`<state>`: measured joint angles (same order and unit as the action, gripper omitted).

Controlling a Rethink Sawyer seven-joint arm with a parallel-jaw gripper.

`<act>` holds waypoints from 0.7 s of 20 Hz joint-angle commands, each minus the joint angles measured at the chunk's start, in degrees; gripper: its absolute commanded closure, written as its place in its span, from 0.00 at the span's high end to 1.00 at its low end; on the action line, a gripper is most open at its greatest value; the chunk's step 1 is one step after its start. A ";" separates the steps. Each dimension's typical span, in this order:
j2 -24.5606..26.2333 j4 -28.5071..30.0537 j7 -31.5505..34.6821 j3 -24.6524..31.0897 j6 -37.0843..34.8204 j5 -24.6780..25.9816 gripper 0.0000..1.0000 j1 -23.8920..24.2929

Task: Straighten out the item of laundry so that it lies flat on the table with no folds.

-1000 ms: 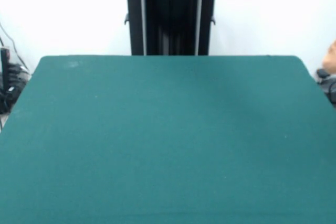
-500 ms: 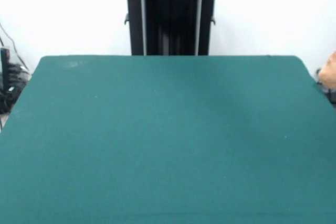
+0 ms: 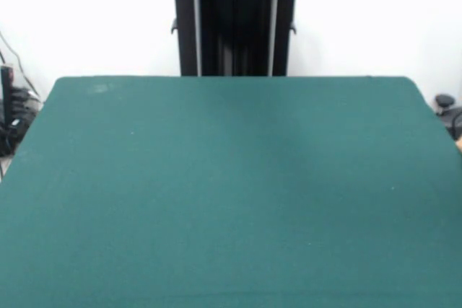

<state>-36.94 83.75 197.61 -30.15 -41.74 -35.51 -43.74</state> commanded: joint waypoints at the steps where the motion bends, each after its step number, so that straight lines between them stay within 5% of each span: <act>1: 0.08 9.29 -1.80 8.91 0.04 1.71 0.00 1.89; 6: -2.58 12.51 -12.39 8.58 0.26 7.80 0.00 6.64; 10: -7.60 17.67 -26.40 9.94 1.46 15.82 0.00 15.46; 14: -9.84 20.38 -30.93 12.86 5.39 22.39 0.00 21.98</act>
<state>-42.59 91.75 191.16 -25.32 -41.31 -20.91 -29.32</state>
